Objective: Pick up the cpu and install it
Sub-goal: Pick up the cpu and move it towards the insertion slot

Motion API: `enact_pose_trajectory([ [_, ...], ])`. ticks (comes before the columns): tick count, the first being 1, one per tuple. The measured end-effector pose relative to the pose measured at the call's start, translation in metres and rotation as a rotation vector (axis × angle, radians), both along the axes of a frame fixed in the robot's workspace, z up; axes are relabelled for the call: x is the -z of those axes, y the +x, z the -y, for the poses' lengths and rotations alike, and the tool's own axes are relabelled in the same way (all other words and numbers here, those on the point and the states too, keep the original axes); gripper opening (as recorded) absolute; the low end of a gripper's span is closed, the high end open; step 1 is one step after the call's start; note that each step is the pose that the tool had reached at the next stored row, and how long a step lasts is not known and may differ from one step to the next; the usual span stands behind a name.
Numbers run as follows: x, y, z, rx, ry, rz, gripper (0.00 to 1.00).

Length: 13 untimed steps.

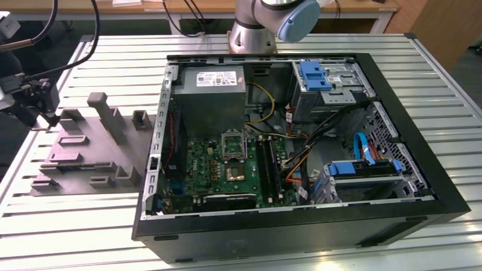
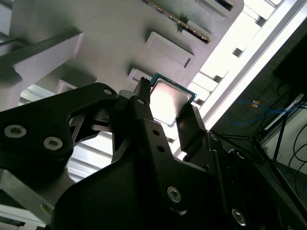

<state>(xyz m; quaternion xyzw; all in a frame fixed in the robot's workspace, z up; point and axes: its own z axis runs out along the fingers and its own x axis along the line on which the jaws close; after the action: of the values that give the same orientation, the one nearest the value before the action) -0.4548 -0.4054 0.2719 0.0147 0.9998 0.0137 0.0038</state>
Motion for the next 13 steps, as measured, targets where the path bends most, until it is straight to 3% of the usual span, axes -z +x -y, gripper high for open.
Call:
enact_pose_trajectory([
  [13, -0.0041, 0.0, 0.0, 0.0, 0.0001, -0.0001, 0.47],
])
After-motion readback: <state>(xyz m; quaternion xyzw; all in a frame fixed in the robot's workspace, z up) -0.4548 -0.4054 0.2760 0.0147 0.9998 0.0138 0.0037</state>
